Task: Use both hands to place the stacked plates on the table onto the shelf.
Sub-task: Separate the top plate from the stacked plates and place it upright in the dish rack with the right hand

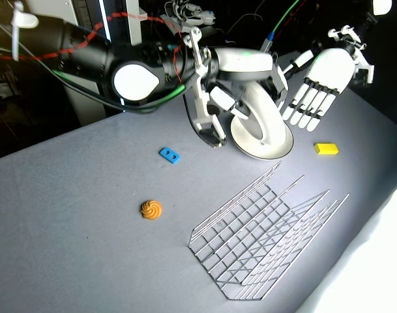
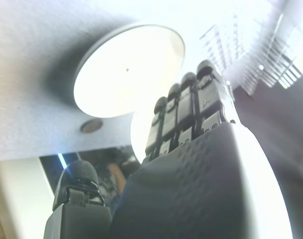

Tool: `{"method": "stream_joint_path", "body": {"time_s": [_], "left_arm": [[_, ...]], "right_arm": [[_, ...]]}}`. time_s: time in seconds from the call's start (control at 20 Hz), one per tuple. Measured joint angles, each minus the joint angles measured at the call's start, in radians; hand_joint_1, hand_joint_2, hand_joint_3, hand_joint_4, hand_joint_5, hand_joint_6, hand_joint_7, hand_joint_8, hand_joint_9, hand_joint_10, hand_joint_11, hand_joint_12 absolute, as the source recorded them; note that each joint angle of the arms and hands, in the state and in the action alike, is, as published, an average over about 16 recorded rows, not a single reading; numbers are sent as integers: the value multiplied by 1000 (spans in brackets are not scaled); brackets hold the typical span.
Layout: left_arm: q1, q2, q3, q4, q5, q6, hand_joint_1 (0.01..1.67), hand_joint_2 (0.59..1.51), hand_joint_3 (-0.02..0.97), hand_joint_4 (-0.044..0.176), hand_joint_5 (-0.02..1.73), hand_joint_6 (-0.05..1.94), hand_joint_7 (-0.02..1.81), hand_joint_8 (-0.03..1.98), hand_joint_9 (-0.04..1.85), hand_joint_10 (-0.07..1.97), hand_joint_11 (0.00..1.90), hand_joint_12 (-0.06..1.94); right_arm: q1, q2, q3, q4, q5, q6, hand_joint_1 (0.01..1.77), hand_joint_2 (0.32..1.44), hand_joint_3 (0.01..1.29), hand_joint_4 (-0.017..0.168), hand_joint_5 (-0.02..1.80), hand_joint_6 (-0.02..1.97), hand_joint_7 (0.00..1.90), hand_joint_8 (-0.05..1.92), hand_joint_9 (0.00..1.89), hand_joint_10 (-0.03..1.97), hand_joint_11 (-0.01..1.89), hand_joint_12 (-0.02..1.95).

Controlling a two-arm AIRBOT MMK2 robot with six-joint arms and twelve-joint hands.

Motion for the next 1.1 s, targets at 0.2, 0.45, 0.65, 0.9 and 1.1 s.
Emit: {"method": "stream_joint_path", "body": {"time_s": [0.2, 0.45, 0.65, 0.9, 1.1], "left_arm": [[5, 0, 13, -1, 4, 0, 15, 1144, 22, 7, 21, 20, 40, -8, 23, -3, 19, 6], [24, -4, 16, -4, 26, 0, 15, 1146, 22, 7, 21, 20, 34, -8, 20, -4, 19, 5], [47, -11, 11, -6, 55, -4, 15, 1147, 22, 6, 21, 20, 33, -8, 17, -3, 19, 6], [80, -22, 5, -9, 94, -13, 15, 1149, 22, 4, 21, 20, 33, -8, 17, -4, 18, 6], [103, -31, 1, -11, 114, -23, 15, 1151, 22, 3, 21, 20, 37, -7, 18, -4, 18, 6]], "right_arm": [[71, 80, -40, -96, -37, 201, 1336, 996, 13, 3, 915, 899, 1022, 986, 881, 1278, 834, 1137], [166, 173, -59, -271, -90, 581, 1337, 996, 13, 3, 900, 936, 1012, 987, 879, 1284, 835, 1145], [235, 231, -53, -416, -142, 904, 1340, 996, 14, 2, 891, 958, 1010, 974, 881, 1281, 837, 1151], [296, 278, -32, -539, -189, 1214, 1347, 995, 14, -1, 883, 981, 1013, 966, 878, 1279, 836, 1163], [325, 297, -1, -641, -191, 1399, 1352, 996, 14, -2, 864, 994, 1004, 994, 870, 1296, 831, 1169]]}}
